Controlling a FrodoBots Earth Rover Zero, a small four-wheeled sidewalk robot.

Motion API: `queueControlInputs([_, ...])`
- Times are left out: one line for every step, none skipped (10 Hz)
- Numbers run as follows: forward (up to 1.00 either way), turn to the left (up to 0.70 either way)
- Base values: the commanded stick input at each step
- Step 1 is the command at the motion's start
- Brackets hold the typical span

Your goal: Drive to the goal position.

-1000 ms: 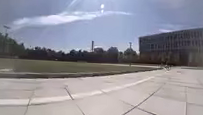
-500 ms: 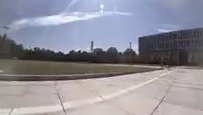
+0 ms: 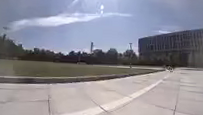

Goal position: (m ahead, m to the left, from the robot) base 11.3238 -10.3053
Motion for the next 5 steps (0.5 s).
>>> queueControlInputs([0.70,-0.02])
queueControlInputs([0.70,-0.14])
queueControlInputs([0.70,-0.32])
queueControlInputs([0.70,-0.36])
queueControlInputs([0.70,-0.35])
